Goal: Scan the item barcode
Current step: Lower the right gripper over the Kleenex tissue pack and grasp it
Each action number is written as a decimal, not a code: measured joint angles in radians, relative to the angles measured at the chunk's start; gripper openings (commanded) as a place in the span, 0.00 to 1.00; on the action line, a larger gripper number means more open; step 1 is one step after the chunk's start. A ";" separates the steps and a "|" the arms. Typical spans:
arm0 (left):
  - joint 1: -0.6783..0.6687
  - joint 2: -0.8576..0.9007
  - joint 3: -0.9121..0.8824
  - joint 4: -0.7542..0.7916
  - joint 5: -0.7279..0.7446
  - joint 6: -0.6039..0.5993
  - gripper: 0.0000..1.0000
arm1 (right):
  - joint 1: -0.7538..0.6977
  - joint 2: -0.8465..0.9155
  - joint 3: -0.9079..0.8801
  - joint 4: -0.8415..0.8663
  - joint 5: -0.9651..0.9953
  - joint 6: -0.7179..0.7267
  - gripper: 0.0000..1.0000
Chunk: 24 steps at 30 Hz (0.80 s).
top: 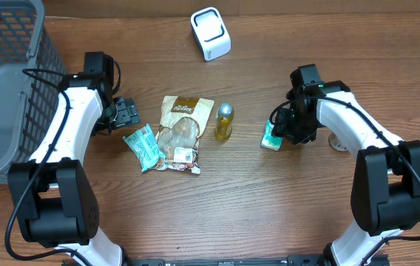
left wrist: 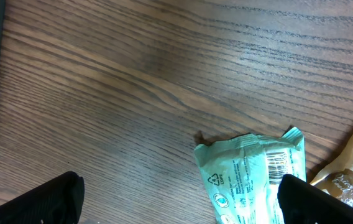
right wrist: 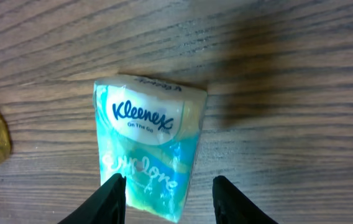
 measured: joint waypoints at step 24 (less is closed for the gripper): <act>0.000 0.000 0.000 0.000 0.000 0.000 1.00 | 0.001 -0.010 -0.113 0.189 -0.015 0.069 0.36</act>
